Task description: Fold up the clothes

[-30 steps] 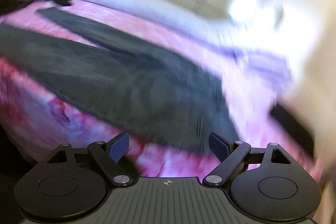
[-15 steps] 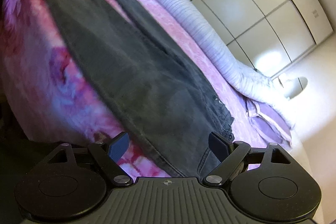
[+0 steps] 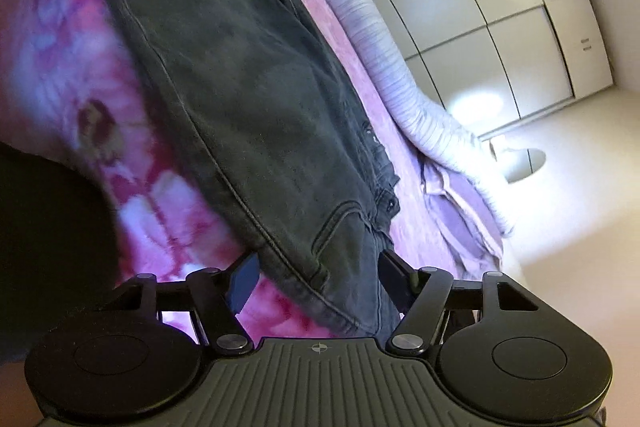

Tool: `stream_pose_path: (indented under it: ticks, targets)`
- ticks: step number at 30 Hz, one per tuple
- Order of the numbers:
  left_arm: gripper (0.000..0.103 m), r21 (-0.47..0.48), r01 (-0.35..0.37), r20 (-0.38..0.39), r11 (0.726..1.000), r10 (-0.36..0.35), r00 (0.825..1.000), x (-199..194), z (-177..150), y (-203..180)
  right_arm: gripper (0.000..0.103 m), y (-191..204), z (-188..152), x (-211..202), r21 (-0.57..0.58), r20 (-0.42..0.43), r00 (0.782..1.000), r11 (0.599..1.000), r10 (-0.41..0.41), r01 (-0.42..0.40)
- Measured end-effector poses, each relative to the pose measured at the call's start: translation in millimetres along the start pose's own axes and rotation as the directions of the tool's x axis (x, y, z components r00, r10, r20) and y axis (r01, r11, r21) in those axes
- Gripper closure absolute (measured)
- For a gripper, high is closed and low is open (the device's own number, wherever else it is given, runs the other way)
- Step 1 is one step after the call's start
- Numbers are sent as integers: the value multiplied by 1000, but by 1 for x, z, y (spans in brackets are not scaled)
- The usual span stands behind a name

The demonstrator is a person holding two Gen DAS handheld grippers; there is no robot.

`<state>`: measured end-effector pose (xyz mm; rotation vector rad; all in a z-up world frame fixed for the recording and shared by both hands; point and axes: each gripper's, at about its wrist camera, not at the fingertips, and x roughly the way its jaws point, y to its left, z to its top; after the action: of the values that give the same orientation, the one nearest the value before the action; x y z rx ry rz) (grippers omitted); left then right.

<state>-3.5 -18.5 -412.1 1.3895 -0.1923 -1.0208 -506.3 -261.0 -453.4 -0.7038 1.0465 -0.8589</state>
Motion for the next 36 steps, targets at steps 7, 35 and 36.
stream_pose_path:
  ticks: [7,35,36]
  targets:
    - [79,5,13,-6,1000,-13,1000,3,1,2,39,4,-15,19,-122,58,997,991,-42,49]
    - [99,-135,-23,80,991,34,996,-59,5,88,95,-66,-26,-10,-90,41,999,995,-36,39]
    - [99,-127,-15,87,992,27,996,-59,11,98,95,-68,-22,-18,-85,42,998,995,-39,42]
